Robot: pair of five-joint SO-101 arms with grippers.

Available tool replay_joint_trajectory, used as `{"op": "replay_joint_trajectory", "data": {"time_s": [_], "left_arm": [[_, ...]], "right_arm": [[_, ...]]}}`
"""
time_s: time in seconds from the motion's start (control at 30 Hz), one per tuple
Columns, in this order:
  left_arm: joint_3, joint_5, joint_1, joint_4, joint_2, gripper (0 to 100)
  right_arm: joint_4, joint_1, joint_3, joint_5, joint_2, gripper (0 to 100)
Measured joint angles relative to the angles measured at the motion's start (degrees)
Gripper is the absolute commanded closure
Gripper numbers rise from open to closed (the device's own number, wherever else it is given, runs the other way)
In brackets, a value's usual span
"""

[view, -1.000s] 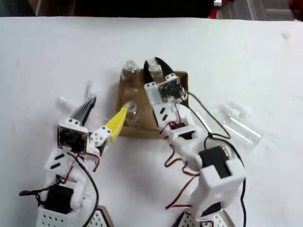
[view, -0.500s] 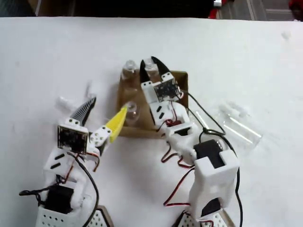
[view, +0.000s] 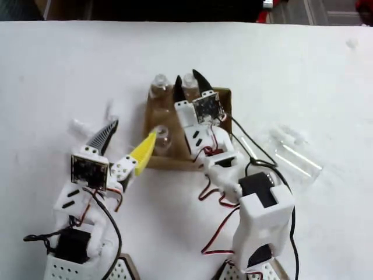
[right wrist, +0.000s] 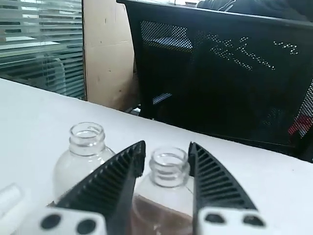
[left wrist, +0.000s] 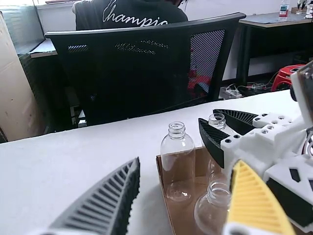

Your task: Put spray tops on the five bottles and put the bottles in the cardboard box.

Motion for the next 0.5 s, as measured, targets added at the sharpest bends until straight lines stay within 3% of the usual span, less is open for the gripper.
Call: {"op": "replay_joint_trajectory", "data": {"time_s": [0.5], "left_arm": [[0.0,0.0,0.0,0.0,0.0,72]], "right_arm": [[0.3,0.0,1.1,-0.2,-4.2,88.5]]}}
